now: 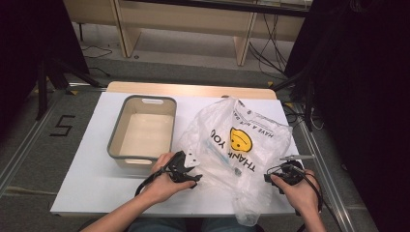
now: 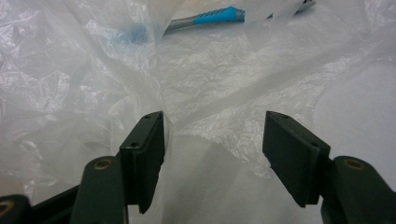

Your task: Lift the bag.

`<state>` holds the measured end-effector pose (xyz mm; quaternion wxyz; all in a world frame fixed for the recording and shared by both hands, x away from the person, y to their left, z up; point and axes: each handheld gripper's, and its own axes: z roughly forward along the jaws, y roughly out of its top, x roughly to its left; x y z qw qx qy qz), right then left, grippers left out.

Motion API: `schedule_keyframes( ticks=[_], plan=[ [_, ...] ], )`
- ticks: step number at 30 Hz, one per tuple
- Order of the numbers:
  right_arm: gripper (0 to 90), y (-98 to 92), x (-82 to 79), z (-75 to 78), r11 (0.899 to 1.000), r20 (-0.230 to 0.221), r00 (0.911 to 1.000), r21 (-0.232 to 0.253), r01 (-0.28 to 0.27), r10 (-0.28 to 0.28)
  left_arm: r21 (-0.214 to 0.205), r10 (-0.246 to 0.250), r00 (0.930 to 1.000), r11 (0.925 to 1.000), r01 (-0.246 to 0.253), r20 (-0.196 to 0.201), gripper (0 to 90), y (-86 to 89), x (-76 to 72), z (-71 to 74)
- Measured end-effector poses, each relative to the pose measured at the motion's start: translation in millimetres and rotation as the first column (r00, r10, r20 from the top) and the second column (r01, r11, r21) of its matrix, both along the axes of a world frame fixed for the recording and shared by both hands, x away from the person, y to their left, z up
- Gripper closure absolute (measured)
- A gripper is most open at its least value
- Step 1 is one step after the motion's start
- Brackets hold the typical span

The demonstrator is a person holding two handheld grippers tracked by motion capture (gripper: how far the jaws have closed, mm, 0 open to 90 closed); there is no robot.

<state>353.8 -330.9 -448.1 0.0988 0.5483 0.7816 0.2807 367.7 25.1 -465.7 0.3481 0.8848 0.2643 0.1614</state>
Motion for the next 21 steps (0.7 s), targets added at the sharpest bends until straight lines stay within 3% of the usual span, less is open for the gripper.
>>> schedule_keyframes(
  ticks=[8, 12, 21],
  plan=[
    [89.1, -0.5, 0.5, -3.7, 0.999, -0.014, 0.9997, -0.033, -0.019, 0.018, -0.002, 0.0, 1.0, 1.0, 0.0, 0.006, 38.7, 0.5, -0.8, 0.9],
    [90.0, -5.2, 3.7, -4.7, 0.998, -0.004, 0.9998, -0.066, -0.02, 0.02, -0.007, 0.0, 1.0, 1.0, 0.0, 0.008, 38.5, 0.8, -2.1, 3.1],
    [90.0, -28.0, 22.0, -3.9, 0.986, 0.067, 0.9966, -0.158, 0.058, -0.048, -0.03, -0.007, 0.9994, 0.9995, 0.008, 0.035, 37.6, -1.5, -4.9, 14.1]
  ],
)
